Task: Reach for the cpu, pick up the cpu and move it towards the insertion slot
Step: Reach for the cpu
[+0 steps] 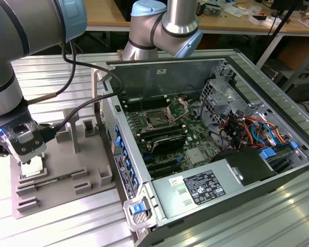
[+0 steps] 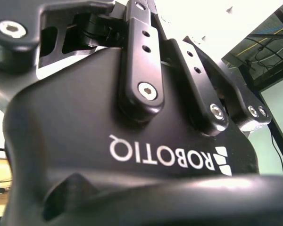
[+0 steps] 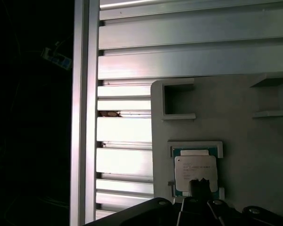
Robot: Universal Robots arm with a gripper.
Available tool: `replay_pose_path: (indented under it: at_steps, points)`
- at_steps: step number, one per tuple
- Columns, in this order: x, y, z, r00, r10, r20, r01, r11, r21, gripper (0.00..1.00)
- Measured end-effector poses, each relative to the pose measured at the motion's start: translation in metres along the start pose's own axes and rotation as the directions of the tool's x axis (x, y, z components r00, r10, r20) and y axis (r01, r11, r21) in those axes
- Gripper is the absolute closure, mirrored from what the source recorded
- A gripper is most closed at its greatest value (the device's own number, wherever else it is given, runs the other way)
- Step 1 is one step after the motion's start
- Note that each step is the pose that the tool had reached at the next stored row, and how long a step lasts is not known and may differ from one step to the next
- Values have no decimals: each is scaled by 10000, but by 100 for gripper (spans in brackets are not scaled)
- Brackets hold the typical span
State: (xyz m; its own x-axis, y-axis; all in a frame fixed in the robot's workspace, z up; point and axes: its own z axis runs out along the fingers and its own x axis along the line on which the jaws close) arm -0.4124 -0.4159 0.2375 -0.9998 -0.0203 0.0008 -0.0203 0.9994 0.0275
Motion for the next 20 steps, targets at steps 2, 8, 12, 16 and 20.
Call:
replay_pose_path:
  at_steps: [2,8,12,16,20]
  points:
    - [0,0,6,10000,0,1,0,10000,-1,89]
    - [0,0,28,10000,0,2,0,10000,-1,89]
    - [0,-2,68,10000,0,1,0,10000,3,89]
    - [0,-3,100,10000,0,0,0,10000,4,89]
    - [0,-3,123,10000,0,0,0,10000,4,89]
